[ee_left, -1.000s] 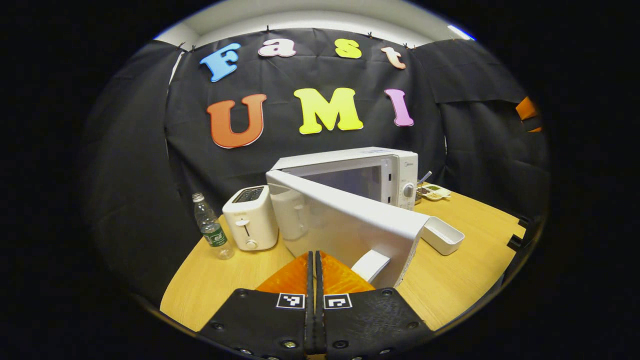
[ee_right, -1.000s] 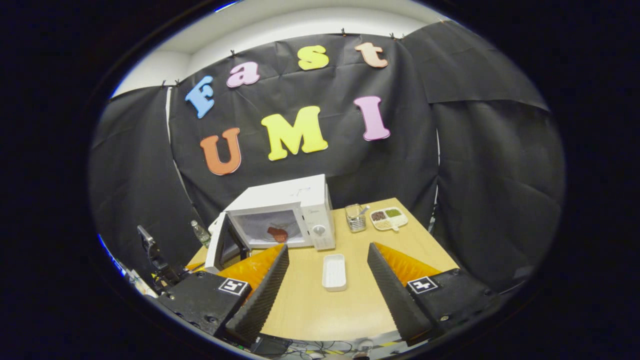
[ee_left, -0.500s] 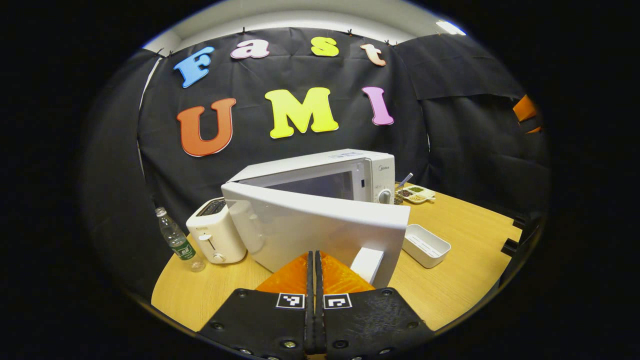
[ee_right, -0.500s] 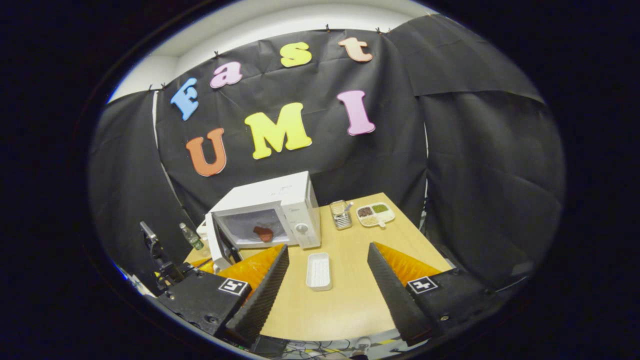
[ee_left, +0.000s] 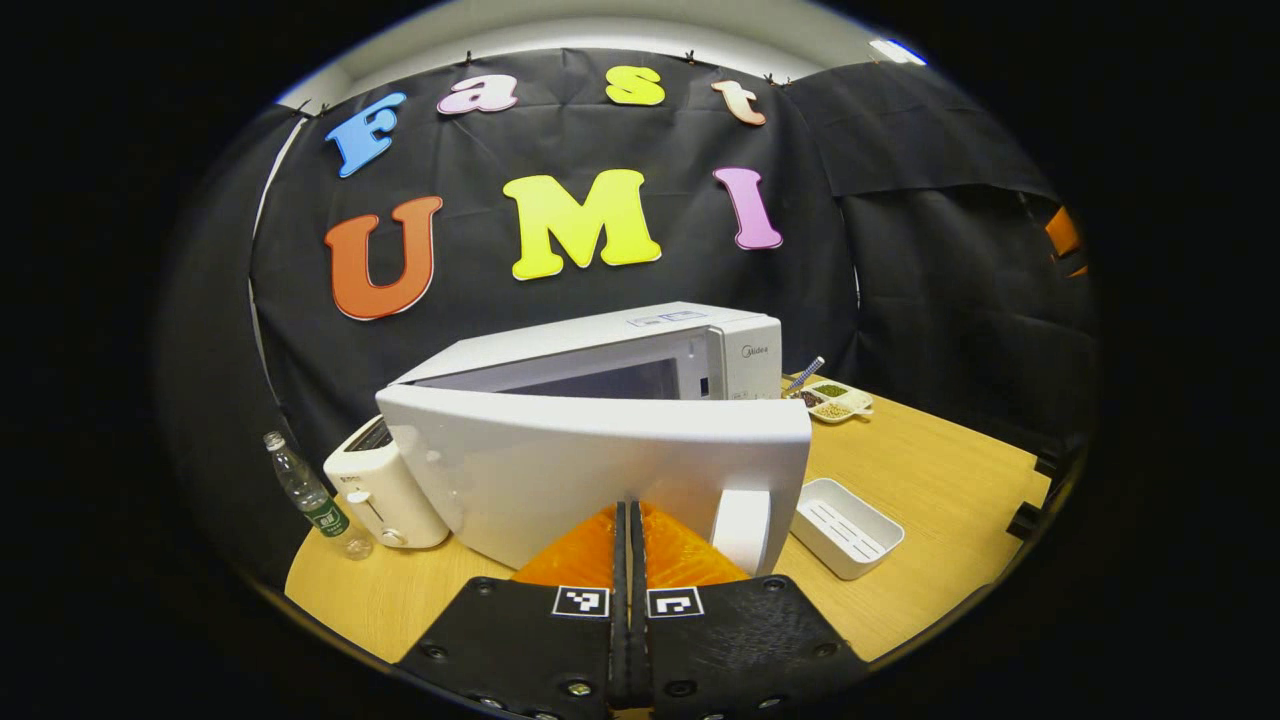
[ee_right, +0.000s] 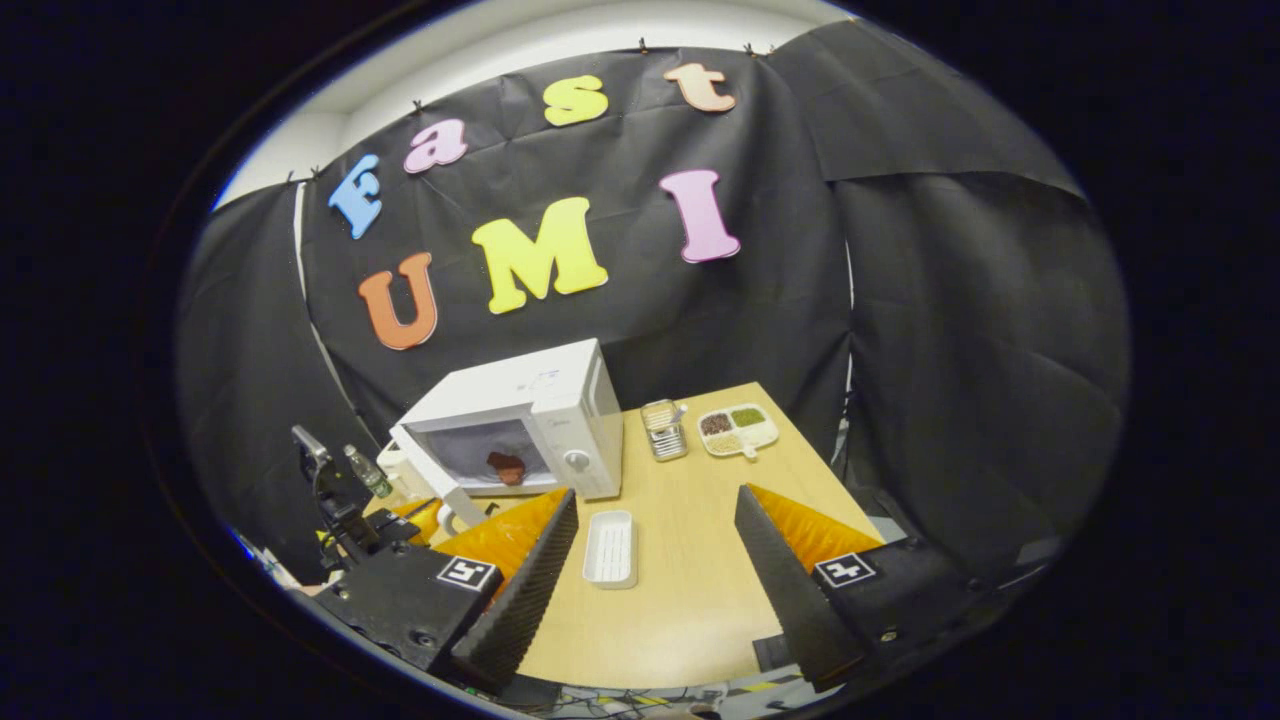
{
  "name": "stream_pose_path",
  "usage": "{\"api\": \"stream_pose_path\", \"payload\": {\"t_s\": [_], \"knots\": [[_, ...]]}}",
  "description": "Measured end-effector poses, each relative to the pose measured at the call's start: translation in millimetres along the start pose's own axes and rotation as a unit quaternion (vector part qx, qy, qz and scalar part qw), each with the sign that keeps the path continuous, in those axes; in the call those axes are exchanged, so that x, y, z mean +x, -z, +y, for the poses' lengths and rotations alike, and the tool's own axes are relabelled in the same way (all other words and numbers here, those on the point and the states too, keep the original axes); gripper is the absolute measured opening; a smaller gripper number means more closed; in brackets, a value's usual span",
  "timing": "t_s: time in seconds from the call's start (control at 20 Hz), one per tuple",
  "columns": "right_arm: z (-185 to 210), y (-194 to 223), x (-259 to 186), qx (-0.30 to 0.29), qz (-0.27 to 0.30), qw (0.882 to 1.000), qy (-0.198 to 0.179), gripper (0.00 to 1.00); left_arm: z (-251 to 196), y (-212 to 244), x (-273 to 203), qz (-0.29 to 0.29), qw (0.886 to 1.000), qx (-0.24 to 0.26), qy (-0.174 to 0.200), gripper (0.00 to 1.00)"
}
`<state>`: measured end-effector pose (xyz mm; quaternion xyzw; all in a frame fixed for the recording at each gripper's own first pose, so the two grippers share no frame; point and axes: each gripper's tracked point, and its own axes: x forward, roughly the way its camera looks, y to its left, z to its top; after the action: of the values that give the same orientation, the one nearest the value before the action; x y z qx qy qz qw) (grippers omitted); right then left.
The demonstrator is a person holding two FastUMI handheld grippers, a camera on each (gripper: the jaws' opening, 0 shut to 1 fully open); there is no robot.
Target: Open the microwave oven with the left hand, put the food in, and close the microwave oven.
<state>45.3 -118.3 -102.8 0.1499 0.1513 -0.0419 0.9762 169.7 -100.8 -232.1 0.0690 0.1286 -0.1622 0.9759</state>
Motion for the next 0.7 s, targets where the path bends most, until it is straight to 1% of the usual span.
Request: {"api": "stream_pose_path", "payload": {"t_s": [0.2,0.25,0.45,0.5,0.55,0.65,0.7], "knots": [[-15,-6,14,0.003,0.006,1.0,-0.004,0.9,-16,-8,28,0.0,1.0,-0.001,0.001,0.0],[-20,-7,18,0.003,0.007,1.0,-0.004,1.0,-18,-9,35,0.001,1.0,0.001,-0.002,0.0],[-37,-11,29,-0.003,0.014,1.0,-0.006,1.0,-25,-15,61,-0.001,1.0,0.005,-0.007,0.0],[-40,-11,31,-0.003,0.016,1.0,-0.007,0.9,-26,-15,68,0.001,1.0,0.003,-0.008,0.0],[-43,-11,35,-0.002,0.018,1.0,-0.007,1.0,-28,-16,74,0.002,1.0,0.002,-0.01,0.0],[-48,-10,43,0.002,0.022,1.0,-0.007,1.0,-29,-18,86,0.003,1.0,-0.001,-0.013,0.0],[-50,-9,47,0.006,0.027,1.0,-0.008,0.9,-31,-18,92,0.006,1.0,-0.005,-0.014,0.0]]}}
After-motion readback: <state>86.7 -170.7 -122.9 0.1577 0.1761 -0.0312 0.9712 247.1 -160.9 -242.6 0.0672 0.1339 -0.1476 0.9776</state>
